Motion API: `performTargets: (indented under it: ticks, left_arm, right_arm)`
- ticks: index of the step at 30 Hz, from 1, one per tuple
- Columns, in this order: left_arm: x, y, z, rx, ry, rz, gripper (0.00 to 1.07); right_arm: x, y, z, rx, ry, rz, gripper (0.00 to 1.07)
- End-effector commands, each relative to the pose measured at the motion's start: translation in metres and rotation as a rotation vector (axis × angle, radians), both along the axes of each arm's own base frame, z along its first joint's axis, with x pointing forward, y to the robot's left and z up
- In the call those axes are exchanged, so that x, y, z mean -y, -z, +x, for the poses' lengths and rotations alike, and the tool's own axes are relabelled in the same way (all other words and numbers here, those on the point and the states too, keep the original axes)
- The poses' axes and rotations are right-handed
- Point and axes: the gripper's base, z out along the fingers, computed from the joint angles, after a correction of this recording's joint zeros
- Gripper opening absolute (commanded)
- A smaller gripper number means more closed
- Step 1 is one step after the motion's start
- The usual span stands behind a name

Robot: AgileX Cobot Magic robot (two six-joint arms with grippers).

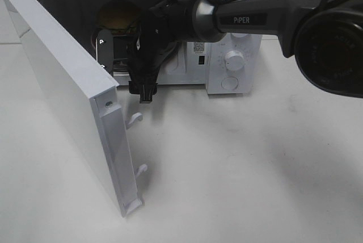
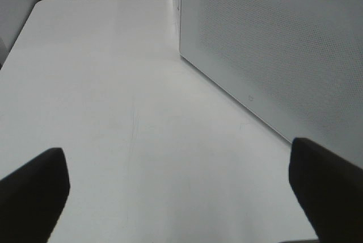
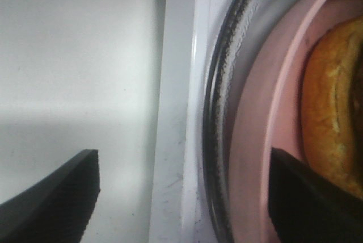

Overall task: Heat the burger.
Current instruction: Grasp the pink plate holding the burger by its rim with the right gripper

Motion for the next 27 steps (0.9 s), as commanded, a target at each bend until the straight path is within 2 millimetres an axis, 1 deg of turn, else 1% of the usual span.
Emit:
performTargets:
  ticks: [1, 8, 13, 14, 15, 16, 17, 18, 19, 20, 21, 22, 23, 27]
  left_arm:
    - [0.0003, -0.0002, -0.0029, 0.023, -0.005, -0.008, 0.98]
    - [0.0003, -0.0002, -0.0029, 0.023, -0.005, -0.008, 0.98]
    - [0.0003, -0.0002, -0.0029, 0.023, -0.005, -0.008, 0.98]
    - [0.0003, -0.0002, -0.0029, 0.023, -0.005, -0.008, 0.98]
    - [0.0003, -0.0002, -0.0029, 0.023, -0.005, -0.008, 0.98]
    - [0.0003, -0.0002, -0.0029, 0.023, -0.005, -0.008, 0.98]
    - [0.0003, -0.0002, -0.0029, 0.023, -0.005, -0.008, 0.98]
    - [0.0003, -0.0002, -0.0029, 0.023, -0.005, -0.008, 0.98]
    - [0.0003, -0.0002, -0.0029, 0.023, -0.005, -0.008, 0.98]
    - [0.0003, -0.0002, -0.0029, 0.023, -0.005, -0.008, 0.98]
    - [0.0003, -0.0002, -0.0029, 0.023, -0.005, -0.008, 0.98]
    - [0.0003, -0.0002, -0.0029, 0.023, -0.005, -0.008, 0.98]
    - [0.0003, -0.0002, -0.0029, 0.023, -0.005, -0.008, 0.98]
    - [0.0003, -0.0002, -0.0029, 0.023, -0.005, -0.008, 0.98]
  right_arm:
    - [0.0017, -0.0036, 0.0042, 0.011, 0.011, 0.017, 0.76]
    - [0.0041, -0.0021, 0.0053, 0.006, 0.017, 0.015, 0.76]
    - [0.0085, 0.0051, 0.0039, -0.013, 0.022, 0.001, 0.75]
    - [0.0093, 0.0060, 0.0031, -0.023, 0.025, -0.007, 0.69]
    - [0.0093, 0.0060, 0.0031, -0.023, 0.025, -0.007, 0.69]
    - [0.0096, 0.0063, 0.0028, -0.027, 0.025, -0.011, 0.65]
    - [0.0098, 0.0059, 0.0027, -0.028, 0.025, -0.013, 0.50]
    - [0.0098, 0.0059, 0.0027, -0.028, 0.025, -0.013, 0.50]
    - [0.0104, 0.0054, 0.0021, -0.035, 0.027, -0.019, 0.32]
    - [0.0108, 0.0056, 0.0017, -0.041, 0.028, -0.025, 0.24]
    - [0.0108, 0.0056, 0.0017, -0.041, 0.028, -0.025, 0.24]
    - [0.0109, 0.0043, 0.0002, -0.050, 0.028, -0.033, 0.07]
    - [0.0112, 0.0036, -0.0001, -0.053, 0.028, -0.036, 0.00]
    - [0.0110, -0.0015, -0.0006, -0.047, 0.027, -0.033, 0.00]
